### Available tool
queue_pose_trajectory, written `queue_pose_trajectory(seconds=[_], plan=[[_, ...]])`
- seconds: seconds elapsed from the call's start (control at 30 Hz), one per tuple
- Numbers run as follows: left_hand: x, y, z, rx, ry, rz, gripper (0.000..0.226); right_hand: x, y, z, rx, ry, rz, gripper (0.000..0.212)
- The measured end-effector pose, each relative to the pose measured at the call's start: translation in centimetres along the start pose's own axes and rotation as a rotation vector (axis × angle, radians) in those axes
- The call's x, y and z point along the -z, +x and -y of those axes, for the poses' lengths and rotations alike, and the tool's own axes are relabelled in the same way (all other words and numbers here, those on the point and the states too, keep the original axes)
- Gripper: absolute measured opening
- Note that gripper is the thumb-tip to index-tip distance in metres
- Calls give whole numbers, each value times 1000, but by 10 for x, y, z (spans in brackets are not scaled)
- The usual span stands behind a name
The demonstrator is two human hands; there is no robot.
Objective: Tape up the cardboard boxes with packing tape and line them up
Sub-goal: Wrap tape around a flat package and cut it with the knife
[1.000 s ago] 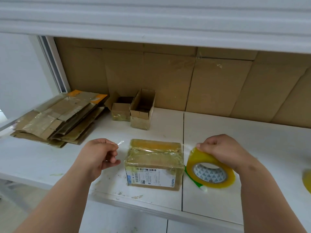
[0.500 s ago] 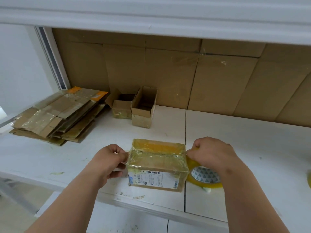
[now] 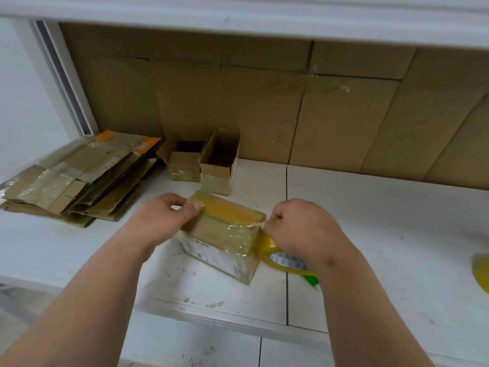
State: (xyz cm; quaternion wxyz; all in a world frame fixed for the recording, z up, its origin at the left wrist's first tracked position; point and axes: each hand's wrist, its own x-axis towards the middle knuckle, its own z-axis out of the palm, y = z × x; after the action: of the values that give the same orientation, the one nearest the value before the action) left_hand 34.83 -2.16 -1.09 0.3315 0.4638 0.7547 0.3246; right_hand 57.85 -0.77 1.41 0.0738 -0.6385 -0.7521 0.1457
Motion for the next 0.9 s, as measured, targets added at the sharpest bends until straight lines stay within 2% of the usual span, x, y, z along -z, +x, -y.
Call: queue_pose_trajectory(seconds=[0.1,0.17,0.23,0.3,0.37,0.43,0.57,0.63,0.77,0.8,0.9], plan=[[1,13,3,5,80,-89,55,-6,-4,16,8,119,84,30],[-4,17,5,-14,93,-114,61,-10,-7,16,-19,215,148,30],[-12,16,7,-76,143,-167,53,-12,-9,10,-41,289,181,24],[-20,9,6,-225,380,-290,35,-15,-12,2,-55,363,194,23],[-27,-2,4,-380,578,-350,33,-17,-14,-4,-52,428,183,22],[-35,-14,0,-426,684,-253,50,-20,-15,-9,-44,498,159,23],[-47,-23,1,-367,797,27,101,-26,-16,-17,-40,629,106,24],[-43,-16,2,-382,746,59,100,-30,-19,-20,-34,707,110,22],[-38,-5,10,-524,469,73,61,-36,-24,-25,-51,891,147,12],[-40,-5,14,-573,436,55,58,-38,-24,-25,-49,929,162,13],[-51,-6,25,-682,334,-76,73,-46,-26,-23,-50,1049,208,22]])
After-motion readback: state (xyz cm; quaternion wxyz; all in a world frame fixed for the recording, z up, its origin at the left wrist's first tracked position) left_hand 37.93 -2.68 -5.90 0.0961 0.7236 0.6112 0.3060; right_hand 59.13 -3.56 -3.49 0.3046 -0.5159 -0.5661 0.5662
